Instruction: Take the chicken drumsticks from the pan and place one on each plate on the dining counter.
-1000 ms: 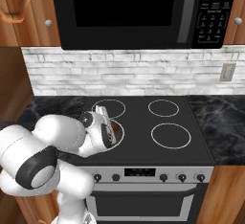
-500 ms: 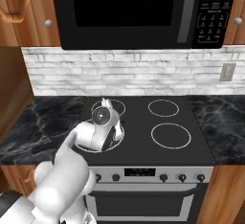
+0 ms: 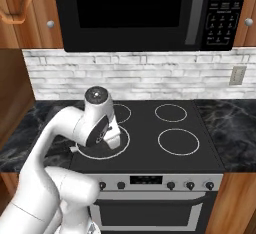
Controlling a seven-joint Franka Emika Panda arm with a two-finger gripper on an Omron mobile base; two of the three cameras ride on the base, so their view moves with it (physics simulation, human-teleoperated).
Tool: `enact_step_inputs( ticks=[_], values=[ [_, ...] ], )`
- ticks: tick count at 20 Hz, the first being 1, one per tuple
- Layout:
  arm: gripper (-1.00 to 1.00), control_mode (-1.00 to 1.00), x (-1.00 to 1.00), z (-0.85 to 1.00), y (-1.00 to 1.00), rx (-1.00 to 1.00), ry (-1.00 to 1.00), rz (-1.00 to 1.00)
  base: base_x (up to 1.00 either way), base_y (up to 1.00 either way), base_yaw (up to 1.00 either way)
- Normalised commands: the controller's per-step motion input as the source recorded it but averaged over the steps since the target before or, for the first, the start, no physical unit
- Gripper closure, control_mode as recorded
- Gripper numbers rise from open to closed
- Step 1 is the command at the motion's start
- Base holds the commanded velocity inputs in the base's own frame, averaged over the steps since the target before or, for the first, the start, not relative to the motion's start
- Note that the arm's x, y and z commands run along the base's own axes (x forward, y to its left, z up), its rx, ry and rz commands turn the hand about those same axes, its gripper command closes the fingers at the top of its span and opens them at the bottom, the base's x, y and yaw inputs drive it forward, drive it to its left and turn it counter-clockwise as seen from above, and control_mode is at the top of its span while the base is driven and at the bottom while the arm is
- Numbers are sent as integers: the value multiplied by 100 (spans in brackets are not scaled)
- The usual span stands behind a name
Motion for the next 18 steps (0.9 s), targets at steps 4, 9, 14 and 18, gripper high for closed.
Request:
enact_step_inputs(
  ticks=[4,9,14,18],
  values=[
    [100,-100,-94,-28,65,-16,-12,0,0,0,0],
    [100,-100,-41,-47,75,-15,-7,0,0,0,0],
    [100,-100,-9,-11,16,-1,-3,0,0,0,0],
    [100,100,-19,-3,6,0,-2,2,-19,0,4]
  ],
)
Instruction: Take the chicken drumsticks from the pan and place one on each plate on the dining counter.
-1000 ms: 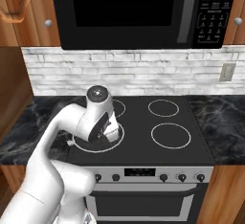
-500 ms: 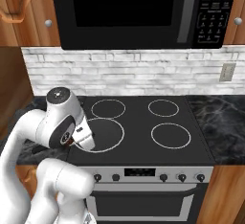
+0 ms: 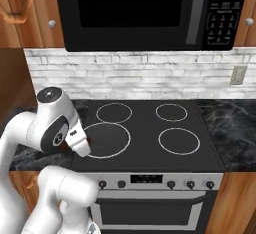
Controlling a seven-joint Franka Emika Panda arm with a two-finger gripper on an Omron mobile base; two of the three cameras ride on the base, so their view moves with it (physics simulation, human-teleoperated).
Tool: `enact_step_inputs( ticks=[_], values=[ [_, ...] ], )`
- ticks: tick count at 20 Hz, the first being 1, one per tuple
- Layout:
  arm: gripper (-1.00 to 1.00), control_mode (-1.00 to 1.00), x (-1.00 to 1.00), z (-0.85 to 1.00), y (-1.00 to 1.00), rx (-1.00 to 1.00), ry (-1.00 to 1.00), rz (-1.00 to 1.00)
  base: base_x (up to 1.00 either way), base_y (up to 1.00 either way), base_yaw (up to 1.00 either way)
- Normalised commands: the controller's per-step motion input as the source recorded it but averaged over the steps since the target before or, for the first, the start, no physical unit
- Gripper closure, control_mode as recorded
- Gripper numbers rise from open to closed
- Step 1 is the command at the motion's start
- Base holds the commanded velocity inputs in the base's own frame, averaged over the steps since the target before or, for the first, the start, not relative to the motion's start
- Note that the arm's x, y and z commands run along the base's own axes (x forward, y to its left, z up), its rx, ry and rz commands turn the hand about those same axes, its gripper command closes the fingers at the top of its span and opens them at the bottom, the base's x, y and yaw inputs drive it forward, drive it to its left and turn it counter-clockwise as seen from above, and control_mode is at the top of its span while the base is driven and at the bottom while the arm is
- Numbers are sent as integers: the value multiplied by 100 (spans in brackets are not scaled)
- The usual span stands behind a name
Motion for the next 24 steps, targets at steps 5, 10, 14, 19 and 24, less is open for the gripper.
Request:
enact_step_inputs(
  ticks=[5,10,14,19,24],
  values=[
    [100,100,0,0,0,0,0,0,-97,-5,36],
    [100,100,0,0,0,0,0,0,-64,24,16],
    [100,100,0,0,0,0,0,0,-47,92,-33],
    [100,100,0,0,0,0,0,0,-63,99,-47],
    [100,100,0,0,0,0,0,0,-100,70,-53]
  ],
)
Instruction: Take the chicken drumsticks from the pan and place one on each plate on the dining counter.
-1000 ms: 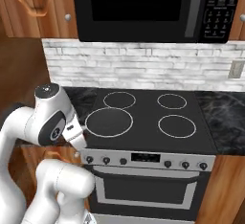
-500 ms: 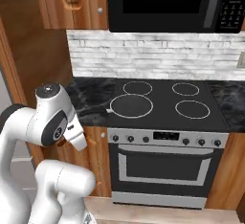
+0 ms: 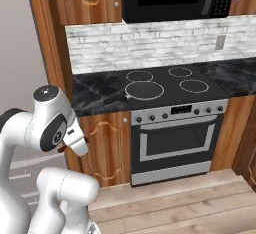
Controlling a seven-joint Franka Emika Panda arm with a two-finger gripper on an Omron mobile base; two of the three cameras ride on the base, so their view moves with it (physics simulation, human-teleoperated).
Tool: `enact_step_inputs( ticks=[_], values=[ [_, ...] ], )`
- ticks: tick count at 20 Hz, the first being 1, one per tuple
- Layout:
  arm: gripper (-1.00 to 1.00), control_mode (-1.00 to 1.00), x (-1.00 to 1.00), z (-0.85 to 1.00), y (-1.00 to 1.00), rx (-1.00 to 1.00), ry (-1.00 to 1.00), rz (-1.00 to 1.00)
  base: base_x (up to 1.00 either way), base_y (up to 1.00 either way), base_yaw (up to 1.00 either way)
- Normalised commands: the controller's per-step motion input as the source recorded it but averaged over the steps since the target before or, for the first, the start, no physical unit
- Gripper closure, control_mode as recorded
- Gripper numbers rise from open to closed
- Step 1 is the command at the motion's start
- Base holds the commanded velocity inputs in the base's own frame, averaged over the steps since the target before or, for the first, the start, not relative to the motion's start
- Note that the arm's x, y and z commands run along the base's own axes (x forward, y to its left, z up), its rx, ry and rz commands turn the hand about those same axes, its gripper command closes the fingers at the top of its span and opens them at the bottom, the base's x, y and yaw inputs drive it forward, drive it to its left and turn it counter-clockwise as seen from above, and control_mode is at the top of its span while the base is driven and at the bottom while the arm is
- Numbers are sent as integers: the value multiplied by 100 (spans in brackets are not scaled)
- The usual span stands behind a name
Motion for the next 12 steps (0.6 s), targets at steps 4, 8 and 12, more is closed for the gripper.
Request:
enact_step_inputs(
  ticks=[4,8,12],
  values=[
    [100,100,0,0,0,0,0,0,-100,54,-59],
    [100,100,0,0,0,0,0,0,-100,72,-56],
    [100,100,0,0,0,0,0,0,-100,73,-53]
  ],
)
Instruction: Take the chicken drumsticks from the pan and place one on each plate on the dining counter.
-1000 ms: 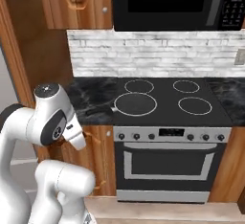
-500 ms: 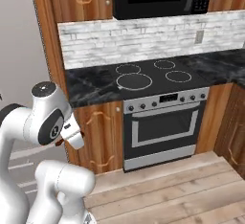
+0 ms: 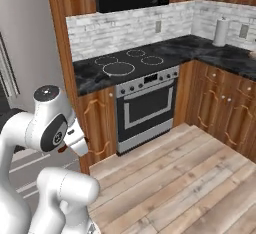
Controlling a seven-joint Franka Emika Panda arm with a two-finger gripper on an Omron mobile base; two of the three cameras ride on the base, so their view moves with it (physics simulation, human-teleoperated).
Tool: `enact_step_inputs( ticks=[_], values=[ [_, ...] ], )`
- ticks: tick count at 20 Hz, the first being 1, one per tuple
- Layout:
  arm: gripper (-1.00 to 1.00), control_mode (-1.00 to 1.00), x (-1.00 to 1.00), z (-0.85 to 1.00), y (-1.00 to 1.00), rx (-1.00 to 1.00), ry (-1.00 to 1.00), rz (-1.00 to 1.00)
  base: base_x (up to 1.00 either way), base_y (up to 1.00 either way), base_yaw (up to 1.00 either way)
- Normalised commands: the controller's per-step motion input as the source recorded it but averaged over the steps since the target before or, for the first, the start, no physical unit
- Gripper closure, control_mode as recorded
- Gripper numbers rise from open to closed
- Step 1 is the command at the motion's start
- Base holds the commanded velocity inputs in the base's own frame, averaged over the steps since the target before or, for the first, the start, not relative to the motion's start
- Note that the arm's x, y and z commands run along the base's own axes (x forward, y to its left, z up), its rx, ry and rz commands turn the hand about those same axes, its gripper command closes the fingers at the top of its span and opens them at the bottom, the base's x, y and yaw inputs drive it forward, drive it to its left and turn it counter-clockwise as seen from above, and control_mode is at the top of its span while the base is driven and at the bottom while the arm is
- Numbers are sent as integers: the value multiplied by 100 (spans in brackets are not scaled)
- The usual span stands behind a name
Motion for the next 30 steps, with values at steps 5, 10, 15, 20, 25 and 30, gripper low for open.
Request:
enact_step_inputs(
  ticks=[5,10,15,20,25,30],
  values=[
    [100,100,0,0,0,0,0,0,-100,64,-50],
    [100,100,0,0,0,0,0,0,-100,33,-42],
    [100,100,0,0,0,0,0,0,-100,18,-36],
    [100,100,0,0,0,0,0,0,-100,0,-25],
    [100,100,0,0,0,0,0,0,-100,-4,-16],
    [100,100,0,0,0,0,0,0,-100,-11,-10]
  ],
)
